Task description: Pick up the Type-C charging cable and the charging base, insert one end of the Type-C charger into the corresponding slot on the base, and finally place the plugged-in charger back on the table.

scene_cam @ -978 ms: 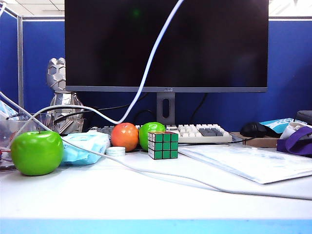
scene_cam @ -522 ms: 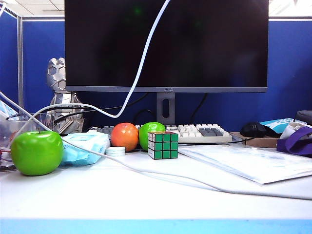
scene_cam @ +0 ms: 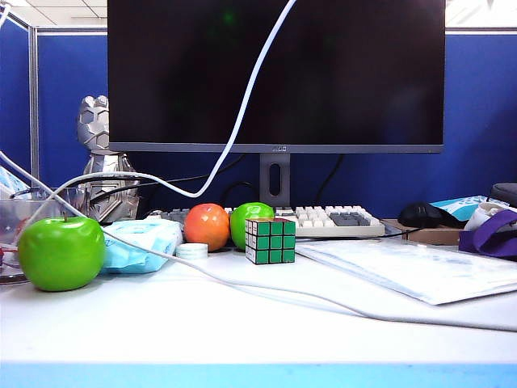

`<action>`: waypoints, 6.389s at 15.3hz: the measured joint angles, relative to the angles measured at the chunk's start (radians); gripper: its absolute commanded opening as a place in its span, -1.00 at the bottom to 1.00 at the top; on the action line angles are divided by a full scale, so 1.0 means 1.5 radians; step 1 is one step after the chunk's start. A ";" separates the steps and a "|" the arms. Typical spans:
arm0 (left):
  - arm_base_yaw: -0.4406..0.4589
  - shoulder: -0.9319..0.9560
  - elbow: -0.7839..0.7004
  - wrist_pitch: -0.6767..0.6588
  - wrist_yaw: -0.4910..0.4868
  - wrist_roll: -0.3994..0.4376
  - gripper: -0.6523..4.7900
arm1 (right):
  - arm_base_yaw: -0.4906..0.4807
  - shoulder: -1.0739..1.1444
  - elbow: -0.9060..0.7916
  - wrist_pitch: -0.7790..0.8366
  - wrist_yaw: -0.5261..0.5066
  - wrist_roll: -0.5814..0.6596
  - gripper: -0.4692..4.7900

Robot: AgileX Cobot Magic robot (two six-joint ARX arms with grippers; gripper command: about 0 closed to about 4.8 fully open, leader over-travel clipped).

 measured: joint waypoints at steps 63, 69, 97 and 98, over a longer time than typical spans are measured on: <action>0.002 -0.017 -0.001 0.044 -0.001 -0.030 -0.08 | 0.000 0.007 0.005 0.066 -0.010 0.011 -0.83; 0.029 -0.060 -0.010 -0.035 -0.172 -0.037 -0.21 | 0.000 0.002 0.014 -0.033 0.121 -0.014 -0.83; 0.031 -0.163 -0.008 -0.288 -0.573 0.024 -0.72 | 0.116 0.785 0.014 -0.229 0.359 -0.051 0.14; 0.031 -0.163 -0.008 -0.288 -0.573 0.024 -0.72 | 0.117 0.785 0.014 -0.226 0.356 -0.051 0.16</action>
